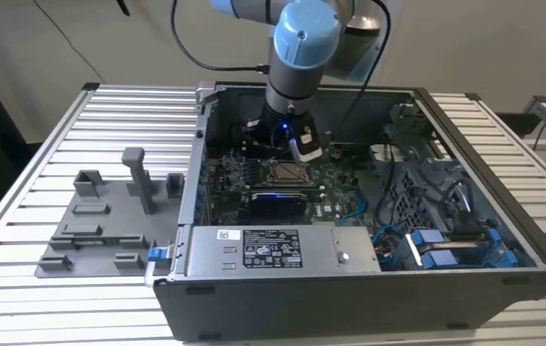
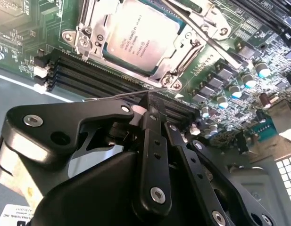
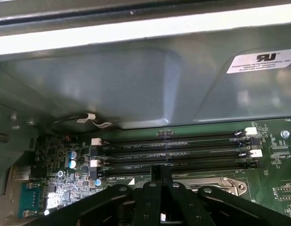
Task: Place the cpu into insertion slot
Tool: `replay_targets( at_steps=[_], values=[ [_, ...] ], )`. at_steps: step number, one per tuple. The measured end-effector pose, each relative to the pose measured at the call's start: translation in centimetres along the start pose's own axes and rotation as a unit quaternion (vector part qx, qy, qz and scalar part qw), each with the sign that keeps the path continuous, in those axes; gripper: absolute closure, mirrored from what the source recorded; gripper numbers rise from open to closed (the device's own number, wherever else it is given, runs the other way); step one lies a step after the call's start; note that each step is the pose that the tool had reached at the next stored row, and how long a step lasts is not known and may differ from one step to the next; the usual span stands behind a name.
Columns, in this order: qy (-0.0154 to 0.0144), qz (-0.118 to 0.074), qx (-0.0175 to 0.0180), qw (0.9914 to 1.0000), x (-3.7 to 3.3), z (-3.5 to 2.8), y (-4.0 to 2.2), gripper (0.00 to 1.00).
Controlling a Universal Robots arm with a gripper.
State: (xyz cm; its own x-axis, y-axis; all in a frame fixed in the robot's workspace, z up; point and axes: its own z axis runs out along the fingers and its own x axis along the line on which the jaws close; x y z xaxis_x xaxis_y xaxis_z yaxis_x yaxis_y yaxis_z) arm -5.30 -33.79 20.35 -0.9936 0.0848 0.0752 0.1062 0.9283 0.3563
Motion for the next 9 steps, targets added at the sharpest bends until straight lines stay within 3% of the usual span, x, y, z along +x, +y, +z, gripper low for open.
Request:
replay_targets(
  at_steps=[9],
  values=[
    [0.0004, -0.001, 0.0000, 1.00000, -1.22, 0.07, 0.07, 0.89]
  ],
)
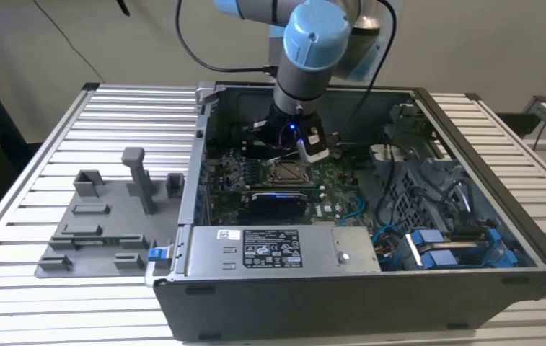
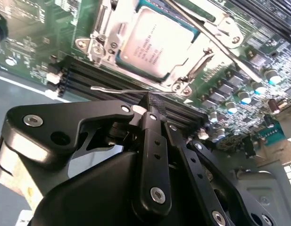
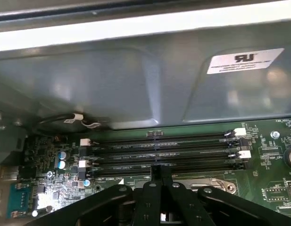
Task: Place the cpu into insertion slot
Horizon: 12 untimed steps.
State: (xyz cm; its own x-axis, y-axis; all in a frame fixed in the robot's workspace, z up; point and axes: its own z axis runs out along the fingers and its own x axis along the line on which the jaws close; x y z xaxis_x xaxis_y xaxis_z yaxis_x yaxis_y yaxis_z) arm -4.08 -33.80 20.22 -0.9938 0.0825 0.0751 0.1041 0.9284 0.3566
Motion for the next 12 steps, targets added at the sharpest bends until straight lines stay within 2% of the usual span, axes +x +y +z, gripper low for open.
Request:
replay_targets(
  at_steps=[12],
  values=[
    [0.0003, -0.001, 0.0000, 1.00000, -1.77, 0.02, -0.01, 0.89]
  ],
)
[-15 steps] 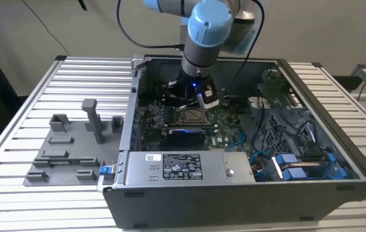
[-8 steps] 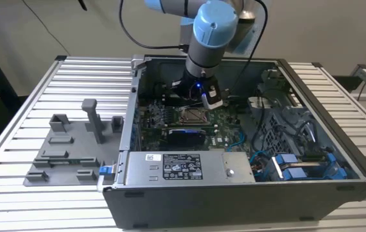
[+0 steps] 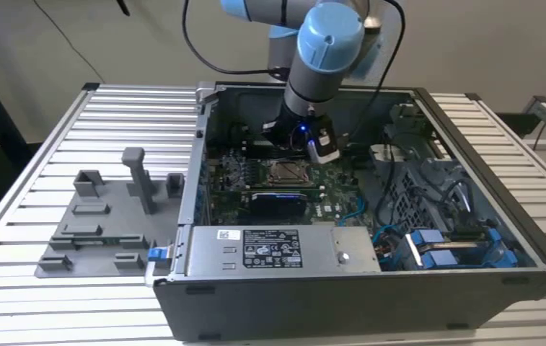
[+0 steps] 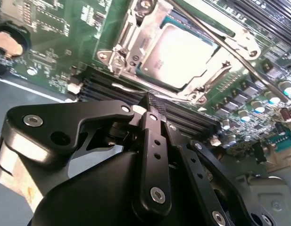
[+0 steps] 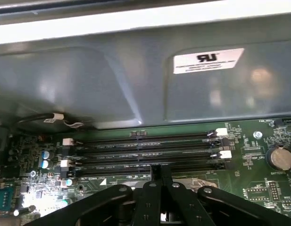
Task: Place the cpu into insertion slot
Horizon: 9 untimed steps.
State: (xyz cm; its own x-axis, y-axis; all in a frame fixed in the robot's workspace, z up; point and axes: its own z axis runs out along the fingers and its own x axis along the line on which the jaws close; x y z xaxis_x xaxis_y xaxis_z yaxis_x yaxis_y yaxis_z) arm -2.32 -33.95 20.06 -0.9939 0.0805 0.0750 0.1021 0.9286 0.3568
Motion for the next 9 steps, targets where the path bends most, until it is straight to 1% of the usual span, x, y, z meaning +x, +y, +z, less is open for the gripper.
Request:
replay_targets(
  at_steps=[3, 9],
  values=[
    [0.0001, 0.000, 0.0000, 1.00000, -0.29, 0.08, -0.02, 0.89],
    [0.0002, -0.001, 0.0002, 1.00000, -0.60, 0.52, -0.18, 0.89]
  ],
)
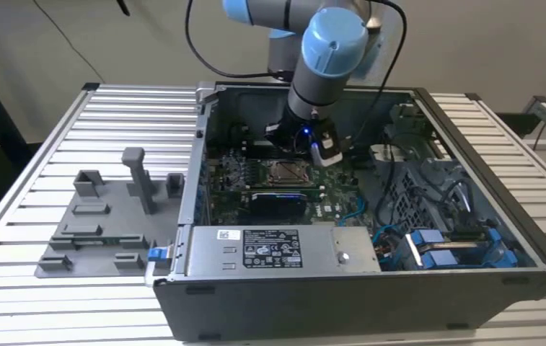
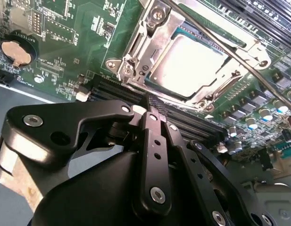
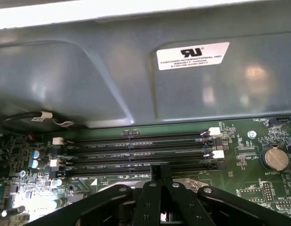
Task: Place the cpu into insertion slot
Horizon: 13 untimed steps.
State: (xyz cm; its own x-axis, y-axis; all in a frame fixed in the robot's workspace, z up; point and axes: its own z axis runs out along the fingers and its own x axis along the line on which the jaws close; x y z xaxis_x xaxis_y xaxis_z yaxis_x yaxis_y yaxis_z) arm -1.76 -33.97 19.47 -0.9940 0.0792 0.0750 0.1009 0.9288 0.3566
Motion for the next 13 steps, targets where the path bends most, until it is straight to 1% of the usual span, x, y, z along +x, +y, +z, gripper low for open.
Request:
replay_targets(
  at_steps=[4, 8, 10, 11, 13],
  values=[
    [-0.0004, -0.001, -0.0009, 1.00000, -0.17, 0.15, -0.05, 0.89],
    [-0.0015, -0.002, -0.0043, 0.99999, -0.30, 0.28, -0.10, 0.89],
    [-0.0021, -0.002, -0.0051, 0.99998, -0.34, 0.38, -0.17, 0.89],
    [-0.0024, -0.003, -0.0064, 0.99997, -0.36, 0.48, -0.20, 0.89],
    [-0.0020, -0.002, -0.0058, 0.99998, -0.37, 0.54, -0.24, 0.89]
  ],
)
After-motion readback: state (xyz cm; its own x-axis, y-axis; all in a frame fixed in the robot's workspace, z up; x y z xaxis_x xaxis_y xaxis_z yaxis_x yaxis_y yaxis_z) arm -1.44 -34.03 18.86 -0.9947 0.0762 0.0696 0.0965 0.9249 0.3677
